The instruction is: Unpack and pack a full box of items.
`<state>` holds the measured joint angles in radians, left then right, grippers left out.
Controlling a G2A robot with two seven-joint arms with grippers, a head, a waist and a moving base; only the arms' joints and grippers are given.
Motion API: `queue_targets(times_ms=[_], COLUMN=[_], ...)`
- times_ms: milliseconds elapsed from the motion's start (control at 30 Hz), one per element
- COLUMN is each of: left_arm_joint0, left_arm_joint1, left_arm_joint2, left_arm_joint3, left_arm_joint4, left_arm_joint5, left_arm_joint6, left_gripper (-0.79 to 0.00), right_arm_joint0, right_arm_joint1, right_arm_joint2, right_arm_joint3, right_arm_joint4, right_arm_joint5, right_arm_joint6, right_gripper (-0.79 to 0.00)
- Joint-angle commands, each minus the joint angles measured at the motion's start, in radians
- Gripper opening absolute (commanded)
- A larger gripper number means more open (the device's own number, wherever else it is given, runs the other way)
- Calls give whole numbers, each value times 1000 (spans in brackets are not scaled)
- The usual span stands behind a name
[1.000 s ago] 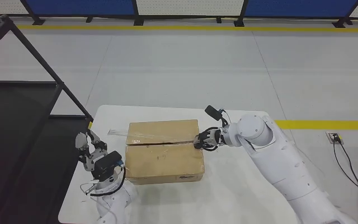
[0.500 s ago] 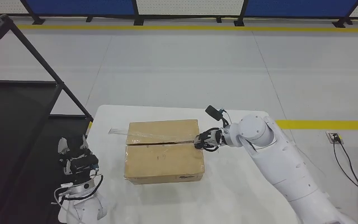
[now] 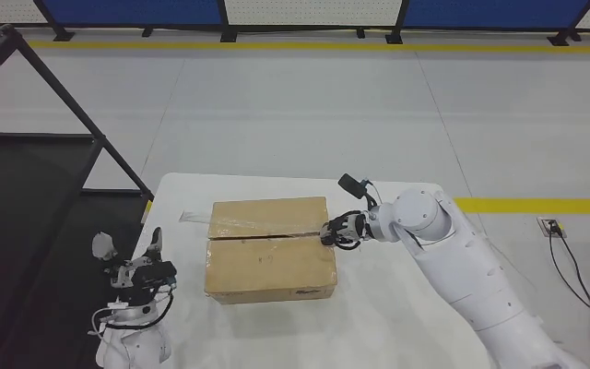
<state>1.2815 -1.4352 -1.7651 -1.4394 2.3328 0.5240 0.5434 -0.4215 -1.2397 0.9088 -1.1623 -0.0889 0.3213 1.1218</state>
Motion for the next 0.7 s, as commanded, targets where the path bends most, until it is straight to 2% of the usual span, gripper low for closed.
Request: queue_targets(times_ms=[0, 133, 300, 500, 633, 667], left_arm_joint0=[-21, -84, -168, -213, -242, -250], left_arm_joint1=[12, 30, 44, 59, 64, 65], left_arm_joint2=[-8, -20, -11, 22, 40, 46], left_arm_joint3=[50, 152, 252, 293, 331, 341], left_arm_joint4=[87, 148, 230, 318, 356, 365], left_arm_joint5=[3, -41, -54, -114, -122, -123], left_arm_joint6=[92, 157, 110, 103, 50, 35], left_gripper=[0, 0, 0, 0, 0, -52], right_arm_joint0=[0, -2, -3, -9, -13, -13], right_arm_joint1=[0, 0, 0, 2, 3, 3], right_arm_joint2=[-1, -4, -6, -5, -4, -4], right_arm_joint3=[-3, -7, -12, -30, -38, -39], right_arm_joint4=[0, -3, -4, -10, -10, -11], right_arm_joint5=[2, 4, 5, 13, 14, 14], right_arm_joint6=[1, 2, 0, 2, 2, 2], right_gripper=[-785, -785, -785, -785, -785, -785])
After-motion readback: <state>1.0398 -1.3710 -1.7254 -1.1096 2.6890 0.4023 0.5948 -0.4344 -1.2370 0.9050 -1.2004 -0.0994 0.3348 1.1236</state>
